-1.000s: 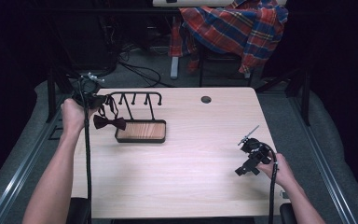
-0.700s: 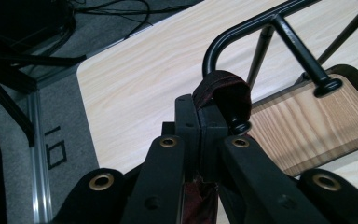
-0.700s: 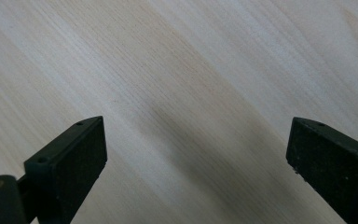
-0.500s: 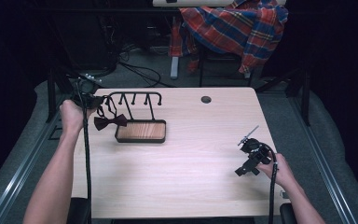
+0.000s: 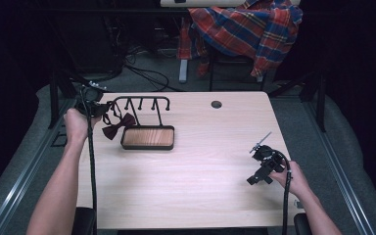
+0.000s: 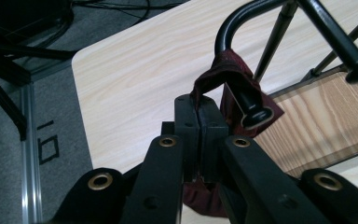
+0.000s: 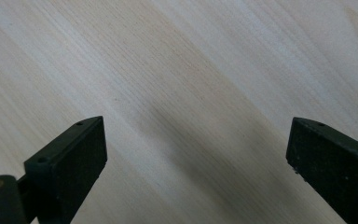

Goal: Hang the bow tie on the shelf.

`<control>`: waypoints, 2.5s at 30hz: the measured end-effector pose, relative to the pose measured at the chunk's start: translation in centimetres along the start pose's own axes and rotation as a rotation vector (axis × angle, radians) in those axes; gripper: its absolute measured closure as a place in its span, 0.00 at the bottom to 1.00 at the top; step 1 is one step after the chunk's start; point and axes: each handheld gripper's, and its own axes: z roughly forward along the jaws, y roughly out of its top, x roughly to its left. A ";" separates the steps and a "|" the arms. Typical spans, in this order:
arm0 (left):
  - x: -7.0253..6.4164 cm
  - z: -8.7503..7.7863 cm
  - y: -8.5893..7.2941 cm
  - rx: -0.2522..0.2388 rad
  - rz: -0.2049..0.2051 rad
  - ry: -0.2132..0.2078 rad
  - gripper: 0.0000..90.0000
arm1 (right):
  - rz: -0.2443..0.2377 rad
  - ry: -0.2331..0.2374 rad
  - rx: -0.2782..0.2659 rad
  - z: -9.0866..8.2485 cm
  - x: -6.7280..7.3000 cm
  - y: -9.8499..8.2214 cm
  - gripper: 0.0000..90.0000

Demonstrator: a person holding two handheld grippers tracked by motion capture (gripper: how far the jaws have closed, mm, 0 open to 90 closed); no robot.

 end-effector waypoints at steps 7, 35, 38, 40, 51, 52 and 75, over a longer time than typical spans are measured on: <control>0.0 0.3 -0.5 -0.008 -0.011 -0.019 0.98 | -0.010 -0.004 0.009 0.0 -0.1 0.1 0.05; -0.8 -1.1 -1.8 -0.024 -0.069 -0.003 0.22 | -0.006 0.000 0.007 0.0 0.0 0.1 0.05; -1.1 -1.7 -2.1 -0.023 -0.066 -0.009 0.19 | 0.001 0.006 -0.002 0.1 0.1 0.0 0.05; -1.2 -2.2 -2.3 -0.027 -0.072 -0.014 0.17 | -0.005 0.001 0.004 0.1 0.1 0.1 0.05; -1.9 -3.9 -4.5 -0.026 -0.082 -0.033 0.11 | 0.029 0.007 -0.033 0.3 0.3 -0.1 0.05; -2.0 -3.9 -4.7 -0.022 -0.083 -0.031 0.10 | 0.029 0.008 -0.033 0.3 0.3 -0.1 0.05; -4.2 -2.3 -10.9 0.156 -0.101 -0.071 0.06 | -0.008 -0.003 0.014 0.1 0.1 0.1 0.05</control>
